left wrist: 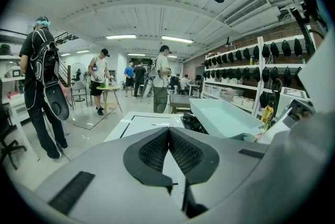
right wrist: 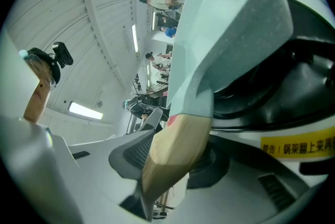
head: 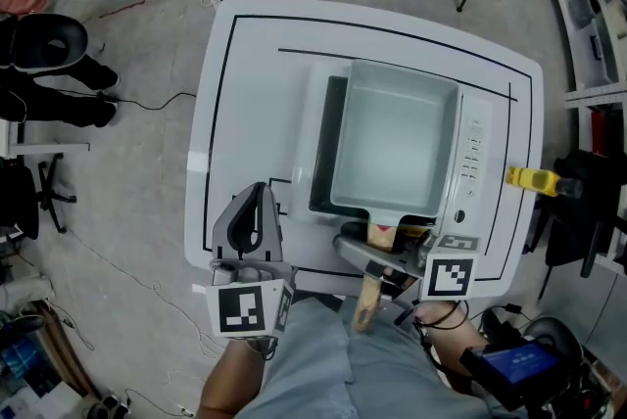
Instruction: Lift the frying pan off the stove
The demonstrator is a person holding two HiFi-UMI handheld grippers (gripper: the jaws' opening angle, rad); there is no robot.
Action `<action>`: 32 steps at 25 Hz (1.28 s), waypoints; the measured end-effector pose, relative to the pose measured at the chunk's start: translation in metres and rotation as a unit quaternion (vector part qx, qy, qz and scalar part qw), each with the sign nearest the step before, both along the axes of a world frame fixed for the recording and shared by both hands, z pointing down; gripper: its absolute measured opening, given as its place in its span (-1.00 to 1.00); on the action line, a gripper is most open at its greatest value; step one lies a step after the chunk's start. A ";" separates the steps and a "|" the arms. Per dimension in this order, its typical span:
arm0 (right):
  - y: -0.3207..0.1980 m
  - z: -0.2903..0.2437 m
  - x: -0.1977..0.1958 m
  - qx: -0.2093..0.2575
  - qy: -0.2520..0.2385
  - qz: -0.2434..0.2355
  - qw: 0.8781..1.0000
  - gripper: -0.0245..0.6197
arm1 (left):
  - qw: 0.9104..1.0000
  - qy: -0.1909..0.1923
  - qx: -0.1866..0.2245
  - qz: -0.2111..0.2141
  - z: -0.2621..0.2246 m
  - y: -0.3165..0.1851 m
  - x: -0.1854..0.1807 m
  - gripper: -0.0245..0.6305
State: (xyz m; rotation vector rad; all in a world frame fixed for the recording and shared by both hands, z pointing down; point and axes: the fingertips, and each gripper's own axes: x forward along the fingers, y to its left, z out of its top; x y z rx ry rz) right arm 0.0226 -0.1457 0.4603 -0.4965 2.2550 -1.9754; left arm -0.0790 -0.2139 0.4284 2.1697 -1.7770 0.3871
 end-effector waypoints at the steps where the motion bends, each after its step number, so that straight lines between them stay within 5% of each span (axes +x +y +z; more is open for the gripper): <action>1: 0.001 0.001 0.000 -0.001 0.002 0.000 1.000 -0.34 | 1.000 0.000 0.000 0.000 0.000 0.000 0.000 -0.87; 32: 0.014 0.024 0.000 -0.003 0.038 -0.008 0.999 -0.69 | 1.000 -0.010 -0.009 -0.012 0.002 0.016 -0.007 -0.87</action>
